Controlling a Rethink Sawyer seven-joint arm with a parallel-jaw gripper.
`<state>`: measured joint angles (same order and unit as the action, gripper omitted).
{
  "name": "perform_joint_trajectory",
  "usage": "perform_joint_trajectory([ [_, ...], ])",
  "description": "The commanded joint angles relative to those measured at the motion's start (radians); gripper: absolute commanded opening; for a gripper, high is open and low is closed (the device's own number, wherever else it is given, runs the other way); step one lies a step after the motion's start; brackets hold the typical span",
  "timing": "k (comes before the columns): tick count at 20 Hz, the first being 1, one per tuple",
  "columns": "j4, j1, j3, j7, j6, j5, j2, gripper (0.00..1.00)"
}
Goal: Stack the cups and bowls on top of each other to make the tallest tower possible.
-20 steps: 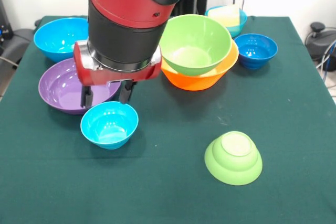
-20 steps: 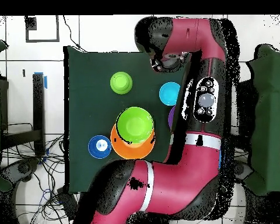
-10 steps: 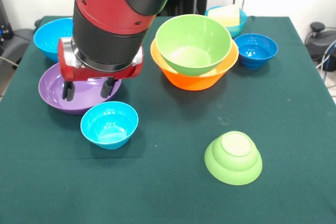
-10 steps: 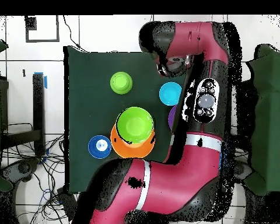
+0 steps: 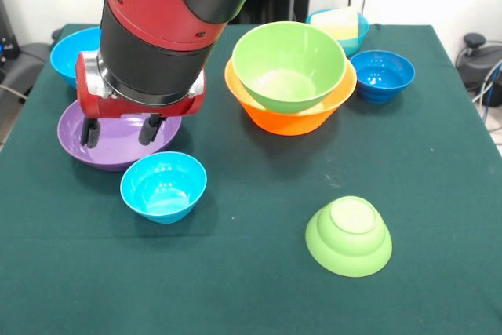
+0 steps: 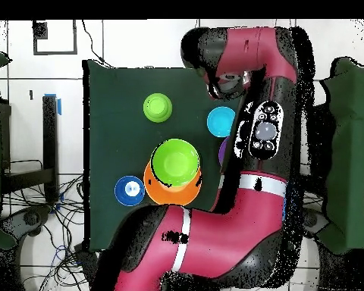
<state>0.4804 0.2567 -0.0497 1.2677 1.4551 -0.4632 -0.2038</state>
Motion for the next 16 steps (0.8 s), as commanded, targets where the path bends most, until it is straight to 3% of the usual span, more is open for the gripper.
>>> perform_joint_trajectory([
  [1, 0.015, -0.028, -0.037, -0.156, 0.077, -0.032, 0.019, 1.00],
  [6, 0.002, -0.024, -0.076, -0.182, 0.001, -0.010, 0.033, 1.00],
  [16, -0.017, -0.027, -0.051, -0.133, 0.097, -0.011, 0.046, 1.00],
])
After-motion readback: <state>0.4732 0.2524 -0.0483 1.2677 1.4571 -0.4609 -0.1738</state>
